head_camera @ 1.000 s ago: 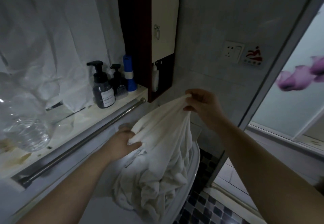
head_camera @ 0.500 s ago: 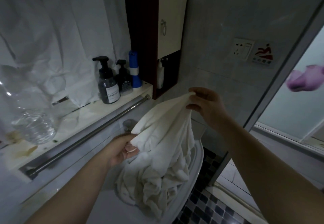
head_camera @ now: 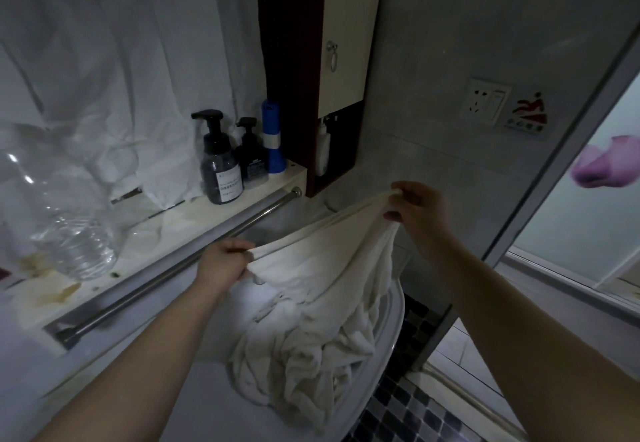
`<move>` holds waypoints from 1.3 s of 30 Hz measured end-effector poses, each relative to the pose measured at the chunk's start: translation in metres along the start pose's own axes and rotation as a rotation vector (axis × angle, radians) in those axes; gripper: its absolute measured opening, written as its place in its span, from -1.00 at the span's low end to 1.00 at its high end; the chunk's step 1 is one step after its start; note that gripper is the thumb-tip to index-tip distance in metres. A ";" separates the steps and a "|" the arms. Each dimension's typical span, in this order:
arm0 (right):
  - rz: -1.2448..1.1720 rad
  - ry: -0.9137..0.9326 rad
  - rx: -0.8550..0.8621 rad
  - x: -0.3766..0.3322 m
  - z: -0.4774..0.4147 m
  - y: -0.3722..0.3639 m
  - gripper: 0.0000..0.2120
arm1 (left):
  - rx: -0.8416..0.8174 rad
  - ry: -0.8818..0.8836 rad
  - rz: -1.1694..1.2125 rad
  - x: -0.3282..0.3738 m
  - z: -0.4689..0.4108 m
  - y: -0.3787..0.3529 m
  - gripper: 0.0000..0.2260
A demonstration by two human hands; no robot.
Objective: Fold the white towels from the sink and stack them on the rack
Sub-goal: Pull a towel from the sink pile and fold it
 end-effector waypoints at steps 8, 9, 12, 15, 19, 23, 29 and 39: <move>-0.087 0.052 -0.198 -0.016 0.019 -0.022 -0.76 | -0.179 -0.264 -0.239 0.002 0.018 -0.015 -0.76; -0.080 0.057 -0.219 -0.017 0.021 -0.023 -0.76 | -0.238 -0.262 -0.225 0.002 0.023 -0.021 -0.80; -0.076 0.070 -0.250 -0.017 0.025 -0.027 -0.76 | -0.447 -0.190 -0.134 -0.004 0.037 -0.040 -0.83; -0.065 0.068 -0.241 -0.016 0.027 -0.028 -0.74 | -0.468 -0.250 -0.261 -0.005 0.041 -0.044 -0.72; -0.055 0.056 -0.243 -0.016 0.032 -0.028 -0.75 | -0.438 -0.218 -0.218 -0.012 0.040 -0.046 -0.65; -0.062 0.055 -0.239 -0.016 0.033 -0.026 -0.76 | -0.471 -0.436 -0.578 -0.008 0.049 -0.053 -0.34; -0.018 0.039 -0.158 -0.009 0.027 -0.022 -0.79 | -0.311 -0.560 -0.864 -0.009 0.049 -0.053 -0.55; -0.015 -0.032 0.004 0.006 0.013 -0.018 -0.82 | -0.228 -0.349 -0.922 0.003 0.030 -0.024 -0.75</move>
Point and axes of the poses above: each hand's wrist, its own z-axis away from the middle knuckle, its own y-axis out of the back of the hand, x = y × z, the point moved 7 cm from there along -z, towards the middle knuckle, and after that the axes turned 8 degrees about x, right-handed, at the moved point
